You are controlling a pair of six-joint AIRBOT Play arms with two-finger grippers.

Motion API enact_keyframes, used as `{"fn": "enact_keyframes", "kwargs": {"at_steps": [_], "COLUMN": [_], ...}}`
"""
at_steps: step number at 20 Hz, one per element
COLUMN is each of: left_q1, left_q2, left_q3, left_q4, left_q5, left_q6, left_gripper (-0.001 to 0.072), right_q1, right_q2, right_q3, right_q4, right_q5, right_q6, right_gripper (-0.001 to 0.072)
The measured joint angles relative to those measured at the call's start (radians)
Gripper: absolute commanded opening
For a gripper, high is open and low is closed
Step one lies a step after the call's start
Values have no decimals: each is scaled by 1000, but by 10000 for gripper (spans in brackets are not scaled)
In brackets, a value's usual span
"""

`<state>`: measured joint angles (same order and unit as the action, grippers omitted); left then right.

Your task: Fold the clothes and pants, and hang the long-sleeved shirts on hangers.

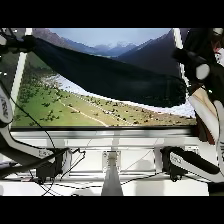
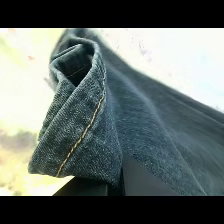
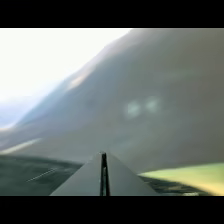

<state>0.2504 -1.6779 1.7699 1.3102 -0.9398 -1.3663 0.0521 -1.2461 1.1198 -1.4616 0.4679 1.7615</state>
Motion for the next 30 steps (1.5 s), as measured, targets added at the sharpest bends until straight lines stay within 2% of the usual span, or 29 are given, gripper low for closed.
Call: {"fn": "enact_keyframes", "kwargs": {"at_steps": [6,10,14,17,21,24,30], "left_q1": [-41,-77,-98,-103,-114,-154,-389], "left_q2": [236,343,384,384,374,370,322], "left_q3": [0,0,-2,-7,-63,-158,-373], "left_q4": [75,77,-26,-85,-117,-129,-208], "left_q5": [-194,-286,-327,-342,-347,-328,-96], "left_q6": [8,-37,-60,-66,-69,-70,-63], "left_gripper": [21,21,22,22,22,22,23], "right_q1": [352,570,752,832,819,710,428], "right_q2": [-289,-485,-658,-722,-739,-709,-590], "right_q3": [299,512,697,784,854,877,890], "right_q4": [119,257,402,443,359,250,171], "right_q5": [95,122,134,145,239,352,500], "right_q6": [-2,-1,0,0,-23,-31,-35], "right_gripper": [33,33,33,34,34,34,34]}}
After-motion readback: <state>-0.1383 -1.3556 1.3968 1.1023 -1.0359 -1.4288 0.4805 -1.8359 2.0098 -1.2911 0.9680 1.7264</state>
